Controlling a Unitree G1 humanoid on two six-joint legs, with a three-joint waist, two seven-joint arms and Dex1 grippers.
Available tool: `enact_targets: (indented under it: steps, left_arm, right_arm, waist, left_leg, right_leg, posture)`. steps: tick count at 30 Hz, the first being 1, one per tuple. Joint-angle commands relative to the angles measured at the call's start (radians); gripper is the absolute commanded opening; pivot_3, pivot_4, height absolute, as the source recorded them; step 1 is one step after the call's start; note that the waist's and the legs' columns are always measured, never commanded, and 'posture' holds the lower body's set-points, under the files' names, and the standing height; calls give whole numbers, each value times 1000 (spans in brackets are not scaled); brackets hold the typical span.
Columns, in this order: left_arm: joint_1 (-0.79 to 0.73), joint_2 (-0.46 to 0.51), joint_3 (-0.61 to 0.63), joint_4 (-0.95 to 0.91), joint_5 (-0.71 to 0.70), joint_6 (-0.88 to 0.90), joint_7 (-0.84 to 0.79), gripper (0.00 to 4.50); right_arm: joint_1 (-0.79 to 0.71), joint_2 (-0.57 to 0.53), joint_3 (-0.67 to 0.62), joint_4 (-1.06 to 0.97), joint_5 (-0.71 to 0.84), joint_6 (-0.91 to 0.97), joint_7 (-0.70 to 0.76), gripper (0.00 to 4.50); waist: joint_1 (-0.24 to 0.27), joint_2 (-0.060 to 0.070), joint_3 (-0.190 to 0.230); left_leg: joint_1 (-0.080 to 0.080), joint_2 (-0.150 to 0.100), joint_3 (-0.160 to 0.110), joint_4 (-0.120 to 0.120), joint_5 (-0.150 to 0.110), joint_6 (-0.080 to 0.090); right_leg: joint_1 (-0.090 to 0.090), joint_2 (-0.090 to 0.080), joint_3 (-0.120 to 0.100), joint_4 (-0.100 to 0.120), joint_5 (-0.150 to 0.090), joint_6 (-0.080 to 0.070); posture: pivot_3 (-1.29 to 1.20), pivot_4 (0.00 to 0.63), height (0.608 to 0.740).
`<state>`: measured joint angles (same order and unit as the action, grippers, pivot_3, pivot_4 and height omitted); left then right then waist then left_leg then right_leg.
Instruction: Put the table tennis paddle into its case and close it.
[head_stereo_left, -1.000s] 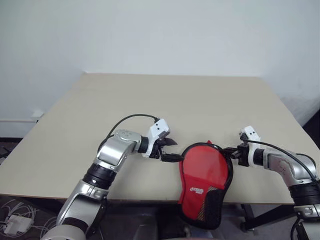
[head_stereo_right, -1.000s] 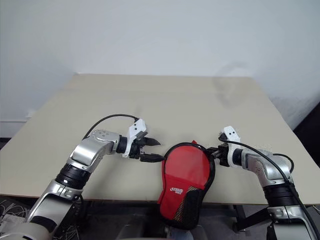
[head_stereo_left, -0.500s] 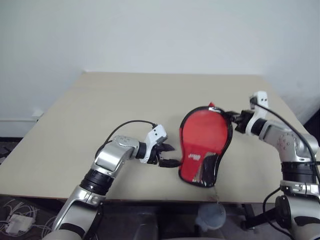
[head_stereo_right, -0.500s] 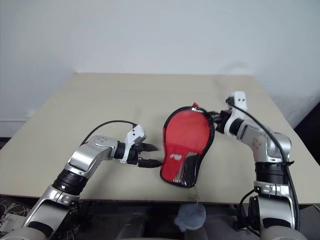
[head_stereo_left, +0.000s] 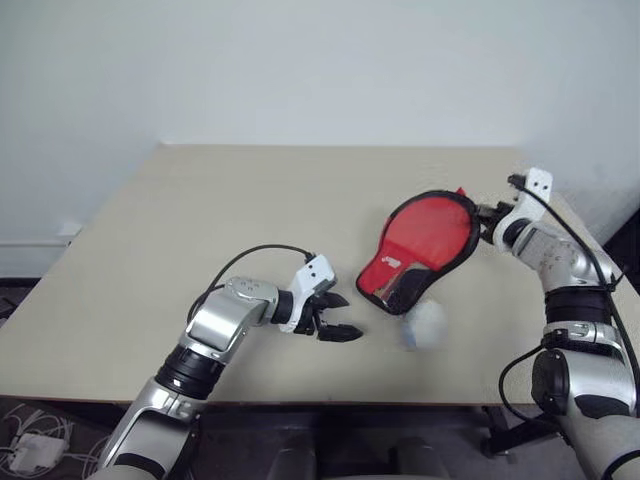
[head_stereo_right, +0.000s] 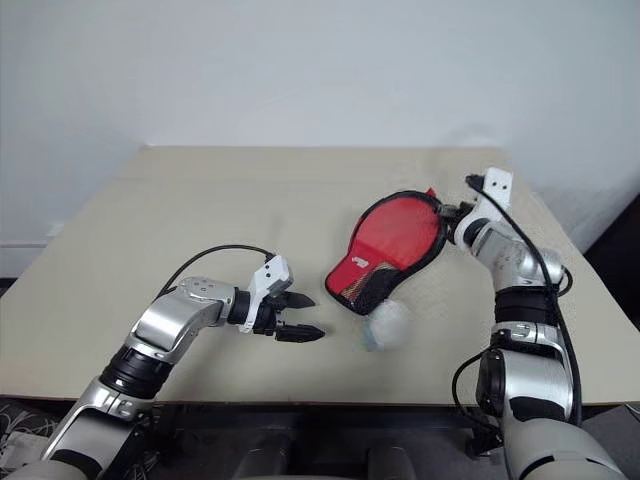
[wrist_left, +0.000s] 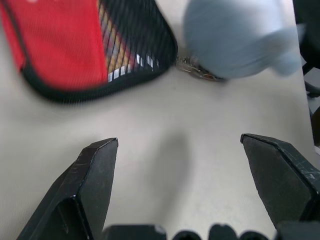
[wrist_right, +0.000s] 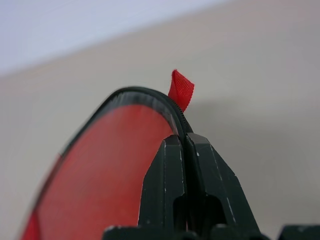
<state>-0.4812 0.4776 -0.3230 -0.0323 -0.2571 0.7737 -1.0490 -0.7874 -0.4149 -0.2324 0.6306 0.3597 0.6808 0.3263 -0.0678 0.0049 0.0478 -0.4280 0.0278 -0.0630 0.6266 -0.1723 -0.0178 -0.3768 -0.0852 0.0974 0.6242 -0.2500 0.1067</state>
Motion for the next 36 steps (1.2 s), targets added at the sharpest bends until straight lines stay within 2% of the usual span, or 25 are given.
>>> enact_targets:
  steps: [1, 5, 8, 18, 21, 24, 29, 33, 36]
  left_arm:
    - [-12, 16, 48, -26, -31, 2, 9, 4206]
    - [-20, 26, 57, -11, -34, -5, 15, 4206]
    - [-24, 29, 57, -5, -38, -7, 18, 4206]
    - [-41, 58, 90, 30, -49, -22, 12, 4206]
    - [-42, 77, 125, 56, -59, -36, 9, 4206]
    - [-48, 86, 178, 92, -75, -52, 11, 4206]
    - [-22, 132, 276, 162, -97, -156, -18, 4206]
    - [-10, 142, 325, 308, -29, -347, 43, 4206]
    - [6, 169, 326, 353, -20, -374, 21, 4206]
  right_arm:
    - [26, 10, 61, 66, -67, -2, 4, 26]
    - [33, 20, 60, 142, -99, -63, -22, 26]
    - [27, 25, 49, 173, -109, -95, -38, 700]
    - [23, -1, -16, 130, -72, -168, -25, 4373]
    - [64, -9, -44, 34, -35, -231, 58, 4462]
    - [155, -21, -48, -133, 17, -318, 221, 4462]
    - [352, -79, 43, -515, 231, -115, 581, 4462]
    - [416, -125, 156, -597, 215, -100, 714, 4462]
    - [422, -151, 205, -596, 215, -96, 797, 4462]
  waist:
    - [-5, 0, 0]
    - [-9, 3, 1]
    - [-10, 2, 1]
    - [-28, 3, 1]
    - [-32, 3, 1]
    - [-33, 4, 2]
    - [-33, 3, 2]
    - [-32, 3, 2]
    - [-31, 2, 2]
  left_leg:
    - [0, 0, 0, 0, 0, 0]
    - [0, 0, 0, 0, 0, 0]
    - [1, 0, -1, 0, 0, 0]
    - [1, 0, -1, 0, 0, 0]
    - [1, 0, -1, 0, 0, 0]
    - [0, 0, -2, -1, 0, 0]
    - [0, 0, -3, -1, 0, 0]
    - [1, 0, -2, 0, 0, -1]
    - [1, 0, -2, 0, -2, -5]
  right_leg:
    - [0, 0, 0, 0, 0, 0]
    - [0, 0, 0, 0, 1, 1]
    - [2, 0, 0, 0, 0, 1]
    - [2, 0, 0, 0, 1, 2]
    - [1, 0, 0, 0, 1, 2]
    - [1, 0, 0, -1, 1, 3]
    - [2, 1, -1, 0, 1, 3]
    - [2, 0, -1, 0, 0, 0]
    - [1, 0, -1, 0, -1, 0]
  posture:
    - [0, 0, 740]
    - [0, 0, 740]
    - [0, 0, 740]
    - [0, 0, 740]
    - [0, 0, 740]
    - [0, 0, 740]
    - [0, 0, 740]
    - [0, 0, 740]
    - [0, 0, 740]
